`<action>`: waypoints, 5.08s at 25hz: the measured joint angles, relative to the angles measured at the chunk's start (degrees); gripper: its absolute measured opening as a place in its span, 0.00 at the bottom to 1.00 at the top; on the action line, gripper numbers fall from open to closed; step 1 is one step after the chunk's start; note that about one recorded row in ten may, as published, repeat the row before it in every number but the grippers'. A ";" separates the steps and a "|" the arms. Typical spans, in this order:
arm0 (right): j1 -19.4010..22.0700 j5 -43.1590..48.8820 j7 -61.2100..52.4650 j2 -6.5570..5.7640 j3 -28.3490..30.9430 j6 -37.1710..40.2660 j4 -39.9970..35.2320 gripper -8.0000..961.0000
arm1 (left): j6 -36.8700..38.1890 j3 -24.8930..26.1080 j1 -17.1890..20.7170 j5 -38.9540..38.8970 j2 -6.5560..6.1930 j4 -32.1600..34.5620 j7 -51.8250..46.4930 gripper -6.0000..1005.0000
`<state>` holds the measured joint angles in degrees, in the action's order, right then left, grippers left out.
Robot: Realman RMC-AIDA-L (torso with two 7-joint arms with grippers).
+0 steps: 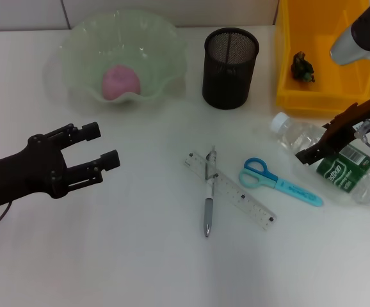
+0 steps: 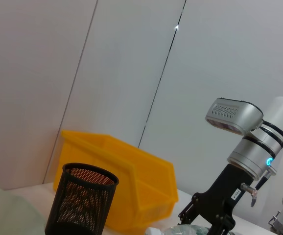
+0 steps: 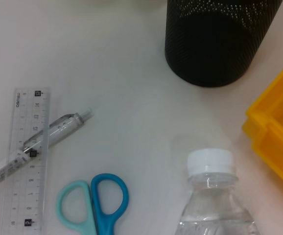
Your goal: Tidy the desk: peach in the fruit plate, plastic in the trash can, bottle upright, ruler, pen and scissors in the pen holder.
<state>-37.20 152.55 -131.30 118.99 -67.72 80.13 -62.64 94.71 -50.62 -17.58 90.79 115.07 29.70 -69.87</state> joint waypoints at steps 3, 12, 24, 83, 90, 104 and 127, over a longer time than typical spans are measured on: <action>0.00 0.05 0.00 0.00 -0.05 -0.01 0.04 0.81 | 0.00 0.00 0.00 0.00 0.00 0.00 0.00 0.80; 0.94 -0.07 0.79 0.08 0.26 0.16 -0.38 0.81 | 0.04 0.13 0.00 0.00 0.07 0.00 -0.03 0.80; 8.82 -8.18 3.82 0.07 1.20 0.96 -9.23 0.81 | 0.42 0.35 -0.01 0.00 0.07 0.00 -0.24 0.80; 23.94 -59.51 67.65 0.15 39.08 11.17 23.18 0.33 | -0.15 0.09 -4.41 0.01 1.95 0.00 -0.43 0.80; 22.69 -59.28 67.67 0.07 38.51 9.58 23.35 0.66 | -0.02 -0.01 -4.25 0.00 2.14 0.00 -0.42 0.80; 19.98 -59.08 70.67 0.29 36.85 6.18 28.03 0.74 | 0.03 0.00 -3.64 0.00 2.33 -0.10 -0.07 0.80; 17.74 -65.10 67.33 0.15 37.36 13.60 30.09 0.46 | 0.33 0.68 -2.40 -0.46 2.05 -0.62 0.07 0.80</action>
<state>-19.45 87.45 -63.97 119.14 -30.36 93.73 -32.56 95.04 -49.95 -19.98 90.33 117.12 29.09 -69.79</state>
